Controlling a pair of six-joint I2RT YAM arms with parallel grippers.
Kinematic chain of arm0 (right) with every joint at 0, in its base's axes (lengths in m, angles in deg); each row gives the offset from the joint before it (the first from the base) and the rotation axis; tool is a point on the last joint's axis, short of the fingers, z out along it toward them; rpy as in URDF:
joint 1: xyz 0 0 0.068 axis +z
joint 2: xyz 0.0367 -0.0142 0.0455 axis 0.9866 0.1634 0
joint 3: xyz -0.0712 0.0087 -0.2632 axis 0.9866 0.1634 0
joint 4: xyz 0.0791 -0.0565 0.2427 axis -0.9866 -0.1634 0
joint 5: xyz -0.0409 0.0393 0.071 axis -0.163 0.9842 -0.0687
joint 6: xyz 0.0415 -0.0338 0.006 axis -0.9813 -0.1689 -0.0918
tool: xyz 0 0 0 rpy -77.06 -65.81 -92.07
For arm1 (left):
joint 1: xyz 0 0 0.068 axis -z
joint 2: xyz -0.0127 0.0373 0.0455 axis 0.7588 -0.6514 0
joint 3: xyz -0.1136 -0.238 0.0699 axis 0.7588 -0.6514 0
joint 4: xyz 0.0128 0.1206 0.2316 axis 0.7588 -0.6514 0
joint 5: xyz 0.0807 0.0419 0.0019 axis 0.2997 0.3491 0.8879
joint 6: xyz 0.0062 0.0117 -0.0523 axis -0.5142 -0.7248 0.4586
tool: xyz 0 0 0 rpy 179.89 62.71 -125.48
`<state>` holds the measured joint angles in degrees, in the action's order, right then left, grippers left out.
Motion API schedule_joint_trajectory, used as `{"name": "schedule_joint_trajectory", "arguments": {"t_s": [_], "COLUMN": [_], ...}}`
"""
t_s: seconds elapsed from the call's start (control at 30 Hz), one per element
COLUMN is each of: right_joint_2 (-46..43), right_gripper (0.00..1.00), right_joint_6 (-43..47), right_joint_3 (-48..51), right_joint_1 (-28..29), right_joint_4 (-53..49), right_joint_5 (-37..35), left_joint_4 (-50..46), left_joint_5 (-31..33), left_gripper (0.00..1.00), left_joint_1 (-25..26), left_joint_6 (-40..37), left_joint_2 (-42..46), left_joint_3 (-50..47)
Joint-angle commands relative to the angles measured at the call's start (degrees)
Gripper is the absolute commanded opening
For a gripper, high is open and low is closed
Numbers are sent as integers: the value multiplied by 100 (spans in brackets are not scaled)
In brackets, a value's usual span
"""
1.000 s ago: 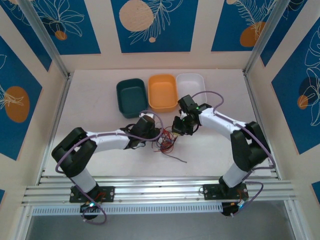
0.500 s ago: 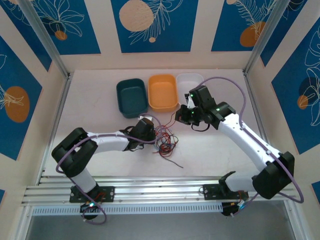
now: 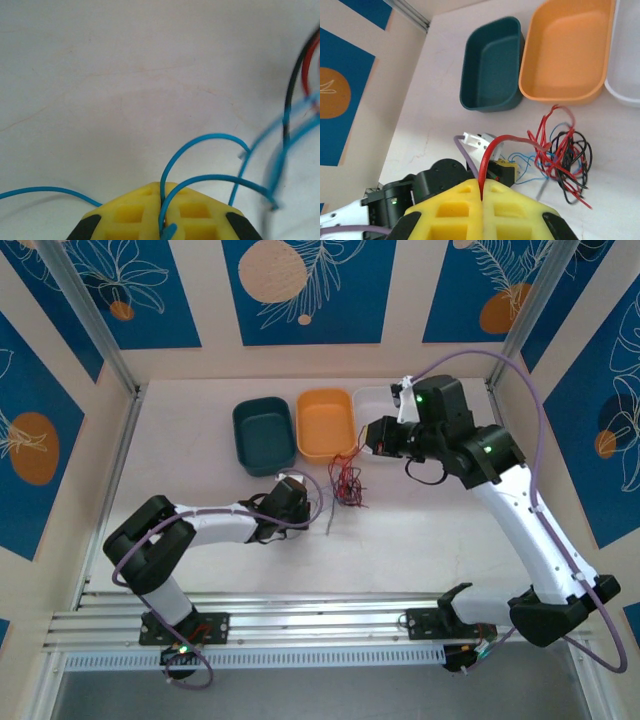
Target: Untangle the cables
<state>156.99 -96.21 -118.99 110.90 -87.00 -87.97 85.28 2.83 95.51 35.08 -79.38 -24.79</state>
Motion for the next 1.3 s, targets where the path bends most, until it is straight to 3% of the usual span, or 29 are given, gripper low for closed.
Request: {"name": "schedule_joint_trajectory", "arguments": {"t_s": [0.0, 0.13, 0.23, 0.33, 0.57, 0.83, 1.07, 1.27], "right_joint_2": [-26, -11, -44, -58, -37, -171, -264, -325], "right_gripper": [0, 0, 0, 0, 0, 0, 0, 0], "right_joint_6": [337, 422, 458, 473, 491, 444, 352, 357], "right_joint_3": [-532, -862, -866, -716, -167, 200, 280, 214], "right_joint_1": [-22, -7, 0, 2, 25, 116, 149, 191], "right_joint_4": [-319, -510, -559, -589, -512, -211, -82, -57], "right_joint_5": [-50, -53, -69, -124, -75, 73, 231, 484], "left_joint_4": [-58, -65, -148, -275, -722, -4, 1746, 1854], "left_joint_5": [73, 53, -1, 18, 162, -669, -1309, -1321], "left_gripper": [0, 3, 14, 31, 57, 99, 100, 100], "left_joint_1": [-64, -98, -113, -119, -131, -122, 50, 79], "left_joint_6": [56, 53, 11, -6, -229, -547, -979, -1263], "left_joint_2": [32, 179, 432, 794, 1717, 1930, 1293, 551], "left_joint_3": [-112, -138, -113, -112, -19, 150, 333, 802]}}
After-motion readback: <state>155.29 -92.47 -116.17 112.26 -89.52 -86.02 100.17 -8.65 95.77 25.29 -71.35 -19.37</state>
